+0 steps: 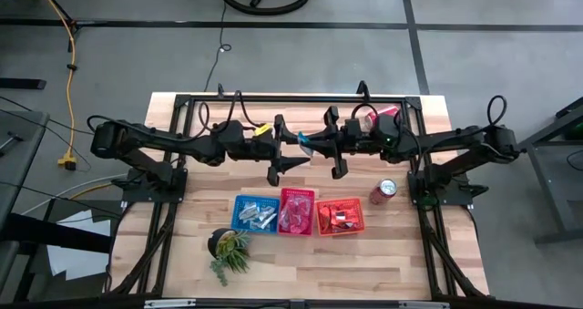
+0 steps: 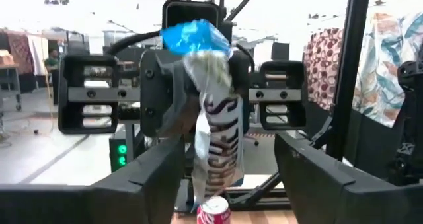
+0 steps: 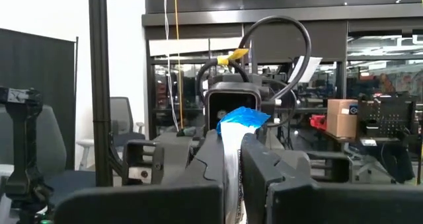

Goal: Sort candy
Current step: Put the white candy pack into the blue bin

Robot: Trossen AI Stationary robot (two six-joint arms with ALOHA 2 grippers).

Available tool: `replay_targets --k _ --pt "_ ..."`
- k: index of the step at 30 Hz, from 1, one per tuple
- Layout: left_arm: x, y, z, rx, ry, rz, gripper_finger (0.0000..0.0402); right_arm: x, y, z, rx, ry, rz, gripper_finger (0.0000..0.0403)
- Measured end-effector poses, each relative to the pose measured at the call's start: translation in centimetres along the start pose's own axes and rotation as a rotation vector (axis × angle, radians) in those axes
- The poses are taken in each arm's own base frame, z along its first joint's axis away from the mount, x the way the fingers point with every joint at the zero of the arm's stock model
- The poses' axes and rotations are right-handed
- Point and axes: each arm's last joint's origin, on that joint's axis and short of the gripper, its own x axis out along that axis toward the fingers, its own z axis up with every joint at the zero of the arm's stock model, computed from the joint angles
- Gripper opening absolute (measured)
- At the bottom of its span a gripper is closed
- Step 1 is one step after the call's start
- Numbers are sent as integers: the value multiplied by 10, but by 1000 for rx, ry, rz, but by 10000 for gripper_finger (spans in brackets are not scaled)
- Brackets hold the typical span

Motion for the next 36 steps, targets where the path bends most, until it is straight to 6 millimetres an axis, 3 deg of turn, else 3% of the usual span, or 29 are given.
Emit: replay_targets --k 3,8,9,13,18,24,30,36 --pt "0 0 1 28 -9 0 184 0 0 0 3 -2 0 5" --pt "-1 5 2 49 -8 24 35 0 -1 0 85 -3 -43 50" --pt "-1 7 2 38 -9 30 22 0 -1 0 93 -5 -61 64" --pt "-6 15 6 28 15 55 14 -2 -4 3 93 -6 -162 128" --pt "-28 20 19 39 158 72 5 -19 -8 24 14 18 -327 206" --pt "-70 15 19 -40 232 116 2 -54 -6 46 38 177 -384 244" --pt "-112 -17 -22 -231 294 221 1 -92 5 49 176 400 -416 245" --pt "-116 -66 -42 -303 409 198 1 -114 16 40 259 598 -424 245"
